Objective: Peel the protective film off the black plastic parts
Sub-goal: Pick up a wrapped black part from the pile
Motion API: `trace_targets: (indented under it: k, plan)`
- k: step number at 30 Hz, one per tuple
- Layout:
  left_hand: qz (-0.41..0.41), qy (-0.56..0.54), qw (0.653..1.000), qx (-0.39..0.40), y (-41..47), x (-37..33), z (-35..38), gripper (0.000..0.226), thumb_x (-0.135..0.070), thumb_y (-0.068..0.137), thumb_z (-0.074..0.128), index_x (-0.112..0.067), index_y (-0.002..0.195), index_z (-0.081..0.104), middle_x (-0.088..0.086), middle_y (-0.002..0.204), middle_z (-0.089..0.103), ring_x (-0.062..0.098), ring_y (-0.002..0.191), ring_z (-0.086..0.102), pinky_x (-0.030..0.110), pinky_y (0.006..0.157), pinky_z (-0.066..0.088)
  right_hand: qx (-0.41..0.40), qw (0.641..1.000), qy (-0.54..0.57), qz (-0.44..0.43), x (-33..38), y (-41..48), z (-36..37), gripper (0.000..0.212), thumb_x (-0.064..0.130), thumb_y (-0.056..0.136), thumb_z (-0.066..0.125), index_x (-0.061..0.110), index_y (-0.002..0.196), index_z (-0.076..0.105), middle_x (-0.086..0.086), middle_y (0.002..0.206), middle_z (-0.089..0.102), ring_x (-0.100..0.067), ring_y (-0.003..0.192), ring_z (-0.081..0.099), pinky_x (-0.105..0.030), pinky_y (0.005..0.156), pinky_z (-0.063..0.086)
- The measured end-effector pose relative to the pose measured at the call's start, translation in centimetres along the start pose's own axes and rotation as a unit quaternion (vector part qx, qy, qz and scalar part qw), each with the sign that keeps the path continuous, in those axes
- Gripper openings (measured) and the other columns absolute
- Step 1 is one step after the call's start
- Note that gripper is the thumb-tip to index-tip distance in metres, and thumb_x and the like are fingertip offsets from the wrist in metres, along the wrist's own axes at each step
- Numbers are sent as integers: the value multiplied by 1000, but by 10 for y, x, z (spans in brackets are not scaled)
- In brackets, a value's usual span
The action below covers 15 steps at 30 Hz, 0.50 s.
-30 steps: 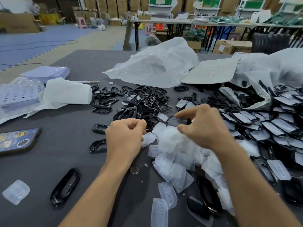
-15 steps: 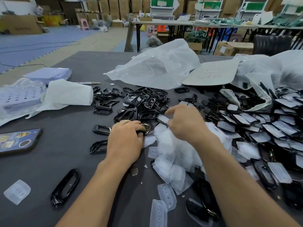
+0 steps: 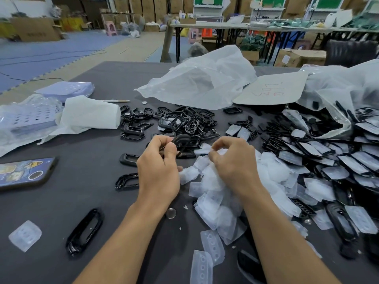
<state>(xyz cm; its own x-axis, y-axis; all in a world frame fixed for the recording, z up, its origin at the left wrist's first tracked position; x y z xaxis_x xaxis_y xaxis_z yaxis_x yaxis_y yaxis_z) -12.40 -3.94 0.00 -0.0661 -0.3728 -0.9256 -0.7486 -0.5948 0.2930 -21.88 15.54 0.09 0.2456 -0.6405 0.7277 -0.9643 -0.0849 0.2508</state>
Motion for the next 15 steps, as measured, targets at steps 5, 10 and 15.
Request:
trace_targets:
  k: [5,10,15]
  plan:
    - [0,-14,999,30,1,1,7,16,-22,103,59,-28,88,59,-6,83,72,11,66,74,27,53,59,-39,996,79,2,1,-2,-16,20,15,79,85,26,71,71,15,67,69,3,69,65,-12,60,50]
    - [-13,56,998,32,3,5,4,18,-24,75,84,-37,72,71,-33,86,73,-13,82,68,5,68,45,-61,996,68,-18,16,-8,-32,19,12,74,74,23,65,62,13,58,62,-5,56,58,-17,53,46]
    - [-45,-6,999,23,5,17,2,41,-1,67,85,-37,76,70,-29,89,74,-9,80,70,8,73,48,72,997,9,-32,28,-14,-20,21,6,76,62,20,62,56,13,51,52,-5,50,46,-12,49,35]
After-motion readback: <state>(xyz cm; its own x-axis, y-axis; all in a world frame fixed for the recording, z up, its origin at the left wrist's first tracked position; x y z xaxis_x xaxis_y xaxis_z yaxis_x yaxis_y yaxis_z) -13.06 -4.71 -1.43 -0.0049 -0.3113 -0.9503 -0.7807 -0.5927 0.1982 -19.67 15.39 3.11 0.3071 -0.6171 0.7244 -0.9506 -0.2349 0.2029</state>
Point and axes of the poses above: each hand's wrist, its own y-axis towards the middle knuckle, its own z-axis out of the palm, x = y × z, the point moved 9 cm from there along y, towards the middle knuckle
